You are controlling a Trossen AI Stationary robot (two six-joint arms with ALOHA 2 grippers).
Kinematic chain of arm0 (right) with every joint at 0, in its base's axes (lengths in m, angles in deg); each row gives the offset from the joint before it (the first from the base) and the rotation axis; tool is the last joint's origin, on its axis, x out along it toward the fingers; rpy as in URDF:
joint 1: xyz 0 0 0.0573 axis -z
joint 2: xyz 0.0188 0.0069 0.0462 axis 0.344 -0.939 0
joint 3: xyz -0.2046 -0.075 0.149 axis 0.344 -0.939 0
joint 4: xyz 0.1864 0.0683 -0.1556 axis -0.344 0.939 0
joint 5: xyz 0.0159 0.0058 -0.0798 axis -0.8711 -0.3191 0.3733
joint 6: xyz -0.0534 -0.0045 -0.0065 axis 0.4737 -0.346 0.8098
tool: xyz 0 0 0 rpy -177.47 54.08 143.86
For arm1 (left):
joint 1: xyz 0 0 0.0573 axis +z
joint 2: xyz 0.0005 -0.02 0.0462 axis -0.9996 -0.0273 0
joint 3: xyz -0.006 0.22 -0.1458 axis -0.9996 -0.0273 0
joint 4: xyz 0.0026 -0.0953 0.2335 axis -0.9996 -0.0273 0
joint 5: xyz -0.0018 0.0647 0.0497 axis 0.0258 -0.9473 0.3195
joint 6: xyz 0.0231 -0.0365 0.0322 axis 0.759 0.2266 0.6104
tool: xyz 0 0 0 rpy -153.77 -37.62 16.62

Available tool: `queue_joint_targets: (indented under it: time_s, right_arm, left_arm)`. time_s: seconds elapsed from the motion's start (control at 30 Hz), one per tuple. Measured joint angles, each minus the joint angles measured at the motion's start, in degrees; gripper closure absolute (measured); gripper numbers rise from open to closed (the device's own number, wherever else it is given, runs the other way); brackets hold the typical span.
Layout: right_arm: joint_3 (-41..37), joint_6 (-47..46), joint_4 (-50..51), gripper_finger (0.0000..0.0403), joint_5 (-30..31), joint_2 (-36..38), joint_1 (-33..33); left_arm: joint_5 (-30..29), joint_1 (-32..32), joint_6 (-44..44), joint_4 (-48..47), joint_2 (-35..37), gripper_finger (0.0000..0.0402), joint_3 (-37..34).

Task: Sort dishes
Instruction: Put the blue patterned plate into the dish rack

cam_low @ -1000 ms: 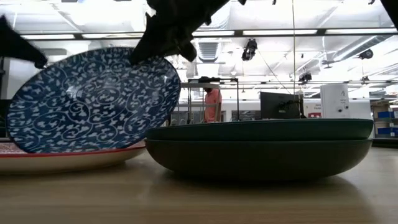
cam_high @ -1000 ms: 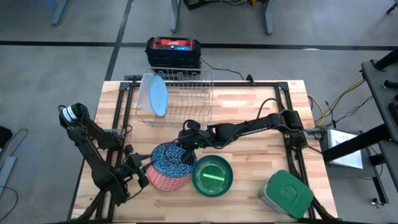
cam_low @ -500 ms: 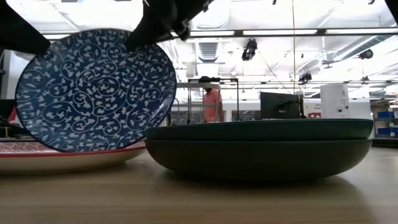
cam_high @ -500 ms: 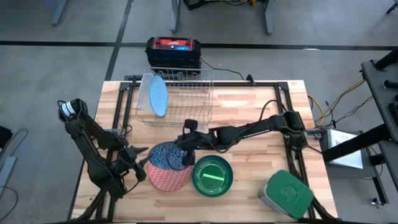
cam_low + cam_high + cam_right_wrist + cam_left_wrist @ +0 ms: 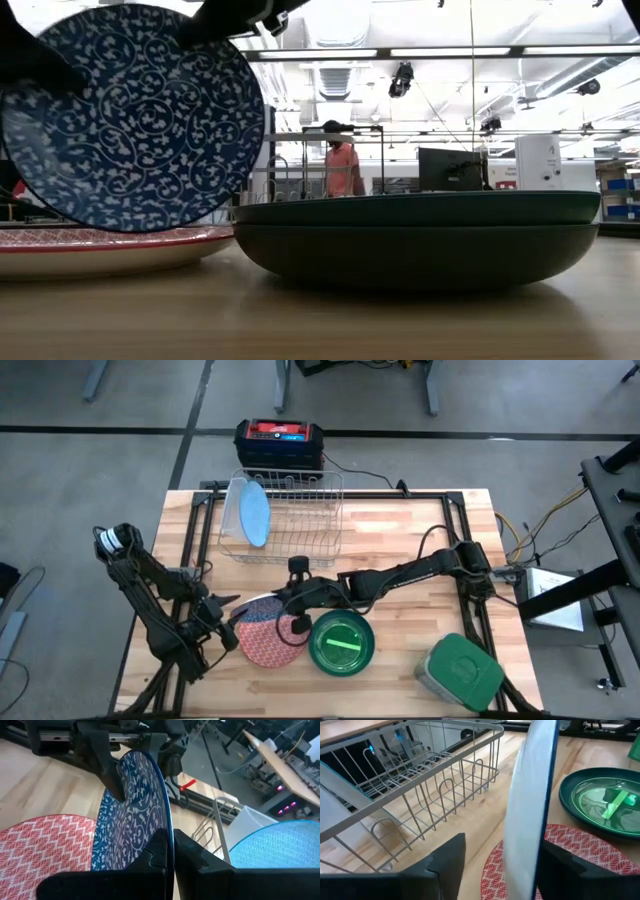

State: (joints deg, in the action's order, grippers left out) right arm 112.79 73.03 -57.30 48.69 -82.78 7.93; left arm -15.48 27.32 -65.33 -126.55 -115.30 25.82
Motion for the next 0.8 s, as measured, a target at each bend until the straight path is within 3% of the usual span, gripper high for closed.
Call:
queue_joint_targets:
  time_s: [0.13, 0.37, 0.6, 0.67, 0.8]
  right_arm:
    - [0.0, -0.97, 0.43, 0.0401, -0.07, 0.0, 0.07]
    - [0.0, -1.98, 0.43, 0.04, -0.18, -0.04, 0.09]
    - [0.13, -8.55, 2.37, 0.0385, -0.23, 0.09, -0.02]
    - [0.23, -10.85, 3.92, 0.0366, -0.75, 0.16, -0.04]
    - [0.28, -15.59, 6.93, 0.0315, -1.78, 0.15, 0.03]
  left_arm:
    - [-0.15, 0.0, 0.0, 0.3, -0.92, 0.0258, 0.0]
    - [-1.29, -0.07, 0.0, 0.62, -1.43, 0.0388, 0.0]
    - [-2.57, -0.04, 4.92, 0.41, -1.43, 0.0395, 2.19]
    - [-2.8, 0.02, 7.33, 0.14, -1.43, 0.0396, 3.11]
    - [-9.16, 0.11, 11.13, 0.21, -1.54, 0.0397, 4.48]
